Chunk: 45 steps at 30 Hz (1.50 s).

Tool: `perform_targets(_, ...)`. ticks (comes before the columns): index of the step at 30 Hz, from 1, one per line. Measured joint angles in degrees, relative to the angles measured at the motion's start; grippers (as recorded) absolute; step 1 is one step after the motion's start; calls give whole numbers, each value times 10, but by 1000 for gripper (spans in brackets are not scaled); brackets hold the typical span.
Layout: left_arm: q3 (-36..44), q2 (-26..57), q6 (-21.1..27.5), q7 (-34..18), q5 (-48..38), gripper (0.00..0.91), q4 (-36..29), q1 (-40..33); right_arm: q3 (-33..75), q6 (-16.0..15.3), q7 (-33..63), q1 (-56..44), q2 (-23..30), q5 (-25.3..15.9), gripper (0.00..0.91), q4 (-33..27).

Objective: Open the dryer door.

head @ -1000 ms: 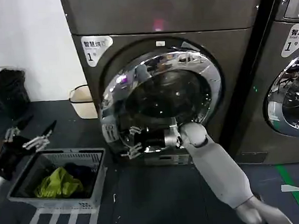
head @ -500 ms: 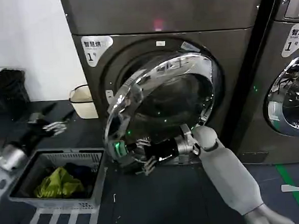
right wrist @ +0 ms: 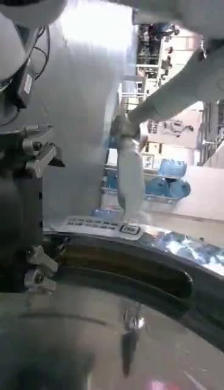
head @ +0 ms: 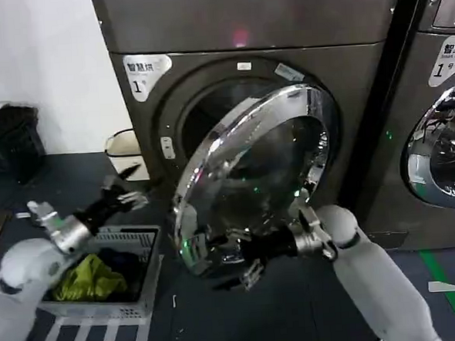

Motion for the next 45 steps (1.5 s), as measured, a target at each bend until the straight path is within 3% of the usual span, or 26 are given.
perform_targets(9,75,-3,-3,15,-5,907,-4,-46,120,4,1,-103,-38,37,907,42)
perform_targets(16,128,-20,-1,28,2,907,-6,-81,236,5,39,-154,-51,26,907,32)
perform_targets(21,165,-19,3,60,-3,907,-23,-92,318,2,140,-203,-46,8,907,63)
perform_targets(29,236,-19,-4,72,-6,907,-48,-116,472,0,282,-302,0,19,907,152)
perform_targets(33,284,-32,-4,72,-25,907,-45,-148,540,-30,366,-341,36,28,907,196)
perform_targets(37,333,-51,-9,79,-28,907,-30,-186,604,-31,469,-382,69,21,907,229)
perform_targets(40,367,-65,-10,76,-34,907,-26,-216,661,-35,541,-405,71,8,907,231)
perform_targets(45,422,-95,-28,57,-33,907,-9,-260,756,-77,637,-428,61,4,907,230)
